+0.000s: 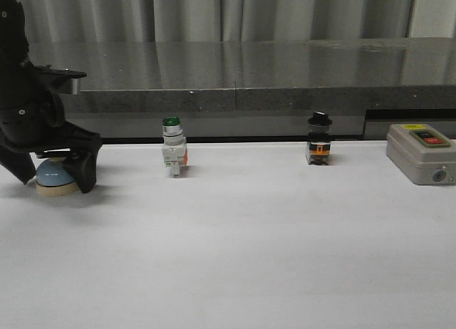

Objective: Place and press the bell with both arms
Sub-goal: 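Lower the left gripper over the blue bell and grasp it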

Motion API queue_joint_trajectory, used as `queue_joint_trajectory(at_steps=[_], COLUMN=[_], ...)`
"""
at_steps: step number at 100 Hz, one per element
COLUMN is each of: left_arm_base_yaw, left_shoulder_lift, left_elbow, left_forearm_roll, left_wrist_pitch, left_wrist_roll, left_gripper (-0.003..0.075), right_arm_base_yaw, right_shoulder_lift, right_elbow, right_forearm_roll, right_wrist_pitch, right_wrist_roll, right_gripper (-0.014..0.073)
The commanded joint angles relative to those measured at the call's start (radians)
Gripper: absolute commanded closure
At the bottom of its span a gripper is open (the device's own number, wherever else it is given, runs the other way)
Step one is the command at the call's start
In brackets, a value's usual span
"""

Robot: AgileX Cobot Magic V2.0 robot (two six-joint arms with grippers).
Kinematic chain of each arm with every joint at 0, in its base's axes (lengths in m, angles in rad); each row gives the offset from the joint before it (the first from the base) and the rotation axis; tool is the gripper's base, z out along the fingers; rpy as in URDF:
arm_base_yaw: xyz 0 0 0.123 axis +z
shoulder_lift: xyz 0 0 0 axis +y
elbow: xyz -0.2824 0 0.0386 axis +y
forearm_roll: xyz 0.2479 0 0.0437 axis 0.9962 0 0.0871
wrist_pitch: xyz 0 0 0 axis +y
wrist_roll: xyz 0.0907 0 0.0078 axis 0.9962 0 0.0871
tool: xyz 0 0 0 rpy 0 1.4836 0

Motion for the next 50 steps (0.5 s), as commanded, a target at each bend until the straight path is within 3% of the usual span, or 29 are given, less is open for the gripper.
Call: queue_joint_trajectory(at_steps=[1,16,38,50], left_arm_base_yaw=[-0.003,-0.003,-0.003,-0.003], left_shoulder_lift=[-0.05,-0.05,-0.052,-0.065], left_elbow=[-0.031,-0.031,-0.031,-0.031], left_forearm_roll=[-0.002,-0.002,-0.002,-0.002], left_wrist_pitch=[-0.037,-0.041,-0.041,-0.036], left_wrist_roll=[-0.002,-0.002,-0.002,-0.002], left_gripper=[0.0062,0.0107,0.0398,0.047], right_arm_base_yaw=[-0.006,-0.006,-0.006,-0.006], right_shoulder_lift=[0.008,0.008,0.008,0.008], right_elbow=[-0.019,-0.019,-0.019,-0.019], right_forearm_roll=[0.001,0.001,0.001,0.001], right_wrist_pitch=[-0.07,-0.07,-0.07,-0.07], right_wrist_roll=[-0.009,-0.009,-0.009,-0.009], right_gripper=[0.0658,0.0658,0.0658,0.0658])
